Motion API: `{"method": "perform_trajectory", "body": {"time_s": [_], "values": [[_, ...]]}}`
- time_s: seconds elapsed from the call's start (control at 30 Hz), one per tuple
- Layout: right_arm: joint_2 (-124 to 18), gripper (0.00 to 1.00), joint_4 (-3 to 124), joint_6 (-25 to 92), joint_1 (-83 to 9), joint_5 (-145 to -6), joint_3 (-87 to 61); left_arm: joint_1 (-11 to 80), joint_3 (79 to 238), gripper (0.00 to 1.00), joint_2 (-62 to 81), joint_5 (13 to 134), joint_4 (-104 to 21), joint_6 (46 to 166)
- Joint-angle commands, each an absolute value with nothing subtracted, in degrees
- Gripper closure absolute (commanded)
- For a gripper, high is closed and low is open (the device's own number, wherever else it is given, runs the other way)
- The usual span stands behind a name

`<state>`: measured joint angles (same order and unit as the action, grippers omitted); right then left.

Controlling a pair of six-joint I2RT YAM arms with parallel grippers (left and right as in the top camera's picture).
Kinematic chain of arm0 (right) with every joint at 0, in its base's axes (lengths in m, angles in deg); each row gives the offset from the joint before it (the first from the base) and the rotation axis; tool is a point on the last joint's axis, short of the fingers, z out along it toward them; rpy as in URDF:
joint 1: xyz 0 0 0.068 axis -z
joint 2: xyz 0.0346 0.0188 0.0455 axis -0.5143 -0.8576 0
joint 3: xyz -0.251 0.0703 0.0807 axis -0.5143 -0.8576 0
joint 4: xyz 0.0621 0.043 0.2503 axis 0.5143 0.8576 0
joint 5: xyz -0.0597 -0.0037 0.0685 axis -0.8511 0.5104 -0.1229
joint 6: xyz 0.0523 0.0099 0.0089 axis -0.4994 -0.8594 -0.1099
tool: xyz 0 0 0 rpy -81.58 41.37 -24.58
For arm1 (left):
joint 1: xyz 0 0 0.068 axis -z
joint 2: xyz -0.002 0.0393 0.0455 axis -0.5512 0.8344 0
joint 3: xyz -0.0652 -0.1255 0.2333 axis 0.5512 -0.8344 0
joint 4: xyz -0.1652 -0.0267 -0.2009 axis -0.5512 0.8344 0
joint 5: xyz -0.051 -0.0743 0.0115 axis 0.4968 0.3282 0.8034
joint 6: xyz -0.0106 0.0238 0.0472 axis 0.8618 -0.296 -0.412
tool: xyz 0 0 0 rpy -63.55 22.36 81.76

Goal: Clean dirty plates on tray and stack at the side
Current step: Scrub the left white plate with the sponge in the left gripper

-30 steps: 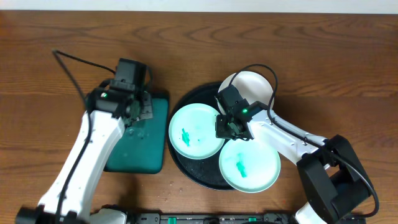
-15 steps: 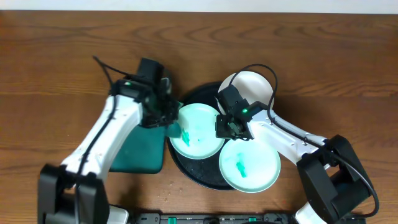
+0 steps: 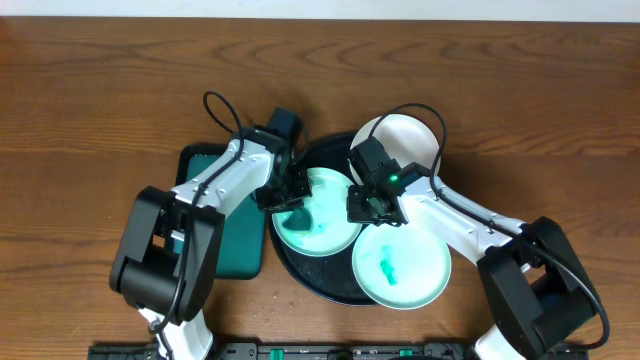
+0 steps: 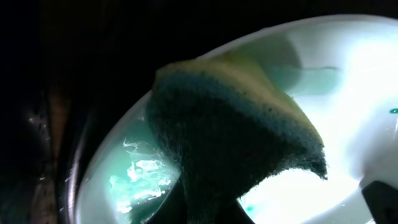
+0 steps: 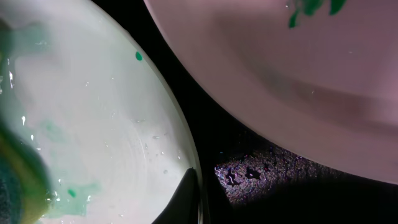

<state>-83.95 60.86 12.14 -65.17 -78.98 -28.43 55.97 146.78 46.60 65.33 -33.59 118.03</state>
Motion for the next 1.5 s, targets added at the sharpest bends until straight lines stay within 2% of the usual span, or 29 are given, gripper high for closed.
{"method": "perform_trajectory", "body": {"time_s": [0.0,0.13,0.33,0.53,0.63,0.87,1.0,1.27,1.37,1.47], "values": [[-84.54,0.99,61.36,12.62,-65.89,-78.87,-28.63,56.69,146.23,0.93,51.17,70.60,-35.58,116.98],[-84.54,0.99,61.40,12.62,-65.89,-78.85,-28.63,59.95,146.23,0.93,52.18,79.76,-37.79,115.45],[-84.54,0.99,62.06,12.62,-65.89,-78.87,-28.63,64.76,146.23,0.93,52.70,85.38,-42.55,115.83],[-84.54,0.99,62.17,12.62,-65.89,-78.87,-28.63,65.72,146.23,0.93,52.70,90.58,-47.67,116.68],[-84.54,0.99,62.19,12.62,-65.89,-78.87,-28.63,64.95,146.23,0.93,52.70,85.70,-46.83,116.85],[-84.54,0.99,62.43,12.64,-65.89,-78.87,-28.63,60.49,146.23,0.93,52.70,57.90,-35.18,119.34],[-84.54,0.99,62.37,12.62,-65.89,-78.87,-28.63,57.30,146.25,0.93,52.68,46.67,-30.18,121.44],[-84.54,0.99,62.39,12.62,-65.89,-78.87,-28.63,54.37,146.25,0.93,52.68,36.85,-25.37,123.72],[-84.54,0.99,62.39,12.62,-65.89,-78.89,-28.63,54.83,146.25,0.93,52.68,36.87,-24.52,123.74],[-84.54,0.99,62.39,12.60,-65.89,-78.89,-28.63,56.01,146.25,0.93,52.68,41.81,-23.73,123.28]]}}
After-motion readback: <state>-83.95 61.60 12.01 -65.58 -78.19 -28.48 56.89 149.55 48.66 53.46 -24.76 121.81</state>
